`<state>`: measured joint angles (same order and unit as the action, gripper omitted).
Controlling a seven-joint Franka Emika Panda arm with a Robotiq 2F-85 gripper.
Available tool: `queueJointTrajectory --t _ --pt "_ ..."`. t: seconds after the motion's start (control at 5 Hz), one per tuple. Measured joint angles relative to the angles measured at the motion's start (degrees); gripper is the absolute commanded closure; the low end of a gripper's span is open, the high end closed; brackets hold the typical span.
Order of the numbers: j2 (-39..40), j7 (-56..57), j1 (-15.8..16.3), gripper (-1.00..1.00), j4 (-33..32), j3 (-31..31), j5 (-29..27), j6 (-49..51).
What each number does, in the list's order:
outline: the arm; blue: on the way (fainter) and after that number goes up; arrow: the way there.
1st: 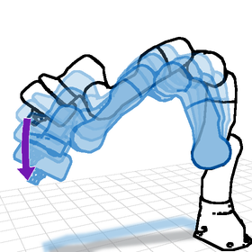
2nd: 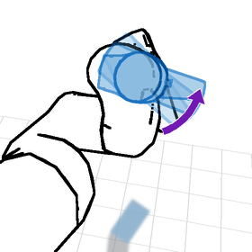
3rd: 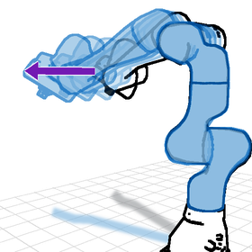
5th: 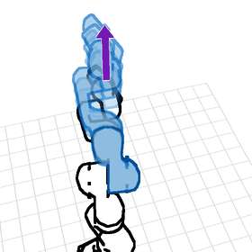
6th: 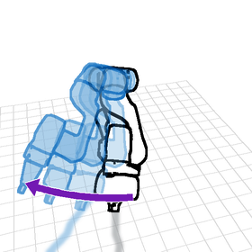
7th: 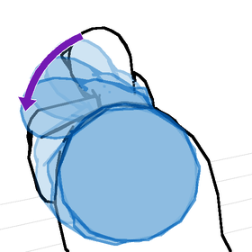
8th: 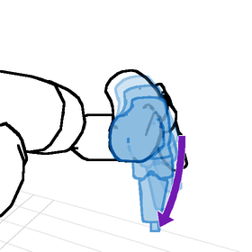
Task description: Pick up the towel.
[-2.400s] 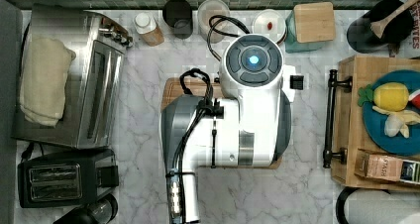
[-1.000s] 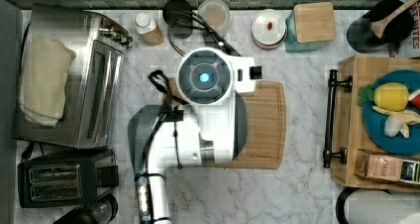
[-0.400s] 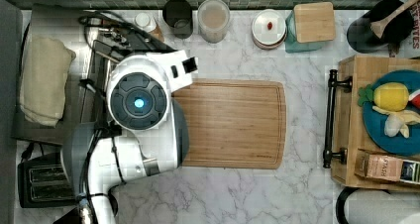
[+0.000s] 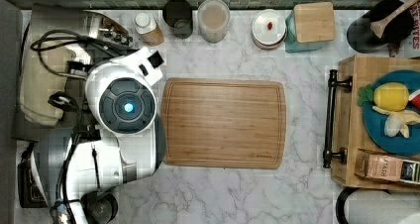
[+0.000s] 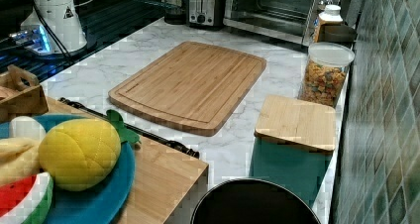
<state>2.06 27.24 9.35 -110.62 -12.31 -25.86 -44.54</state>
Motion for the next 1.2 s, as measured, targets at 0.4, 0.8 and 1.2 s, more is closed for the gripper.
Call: queueJointTrajectory --t 0.4,0.8,1.2 --pt "5.0 4.6 1.1 -1.0 3.4 -2.2 -5.8 -0.4" --pt "8.2 10.5 1.2 -1.0 3.5 -4.1 -9.5 -2.7" --pt "9.7 10.5 1.8 -1.0 3.8 -5.6 -9.3 -5.0"
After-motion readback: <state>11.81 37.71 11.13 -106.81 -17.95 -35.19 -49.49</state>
